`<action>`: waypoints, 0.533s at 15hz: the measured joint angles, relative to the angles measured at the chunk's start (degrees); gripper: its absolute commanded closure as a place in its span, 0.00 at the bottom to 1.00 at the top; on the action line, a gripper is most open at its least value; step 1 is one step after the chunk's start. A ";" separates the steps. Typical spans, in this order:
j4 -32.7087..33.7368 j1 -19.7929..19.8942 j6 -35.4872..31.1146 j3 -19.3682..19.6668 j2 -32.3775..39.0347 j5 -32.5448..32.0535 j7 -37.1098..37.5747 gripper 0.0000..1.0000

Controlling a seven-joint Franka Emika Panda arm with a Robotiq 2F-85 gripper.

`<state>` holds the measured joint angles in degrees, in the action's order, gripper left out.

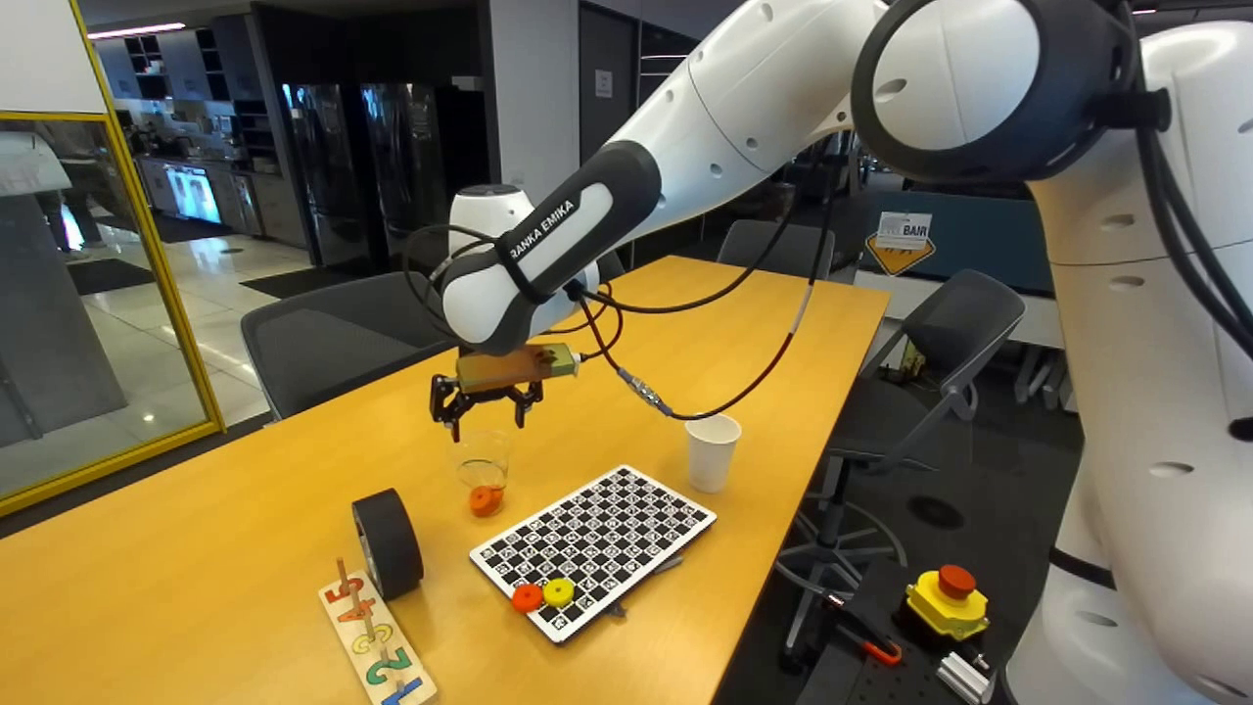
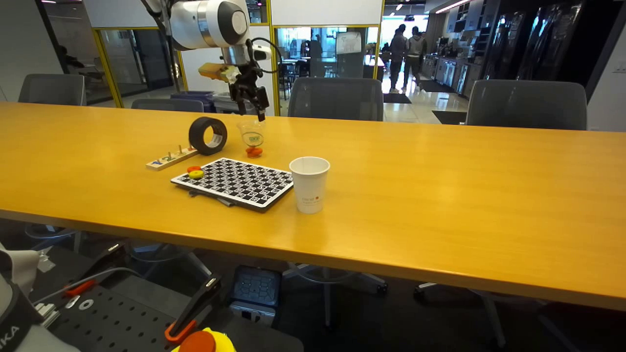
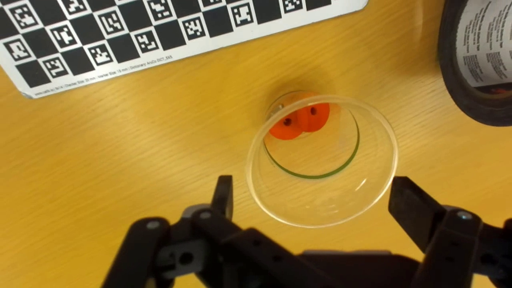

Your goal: Put two orange rings in the white cup and the rest in the clear cup

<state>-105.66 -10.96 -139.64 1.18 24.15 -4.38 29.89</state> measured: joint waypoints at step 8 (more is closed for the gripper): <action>-17.16 -1.34 -0.66 -2.11 -11.61 -2.00 -4.87 0.00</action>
<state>-122.82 -12.29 -140.29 -0.93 12.54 -6.38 25.02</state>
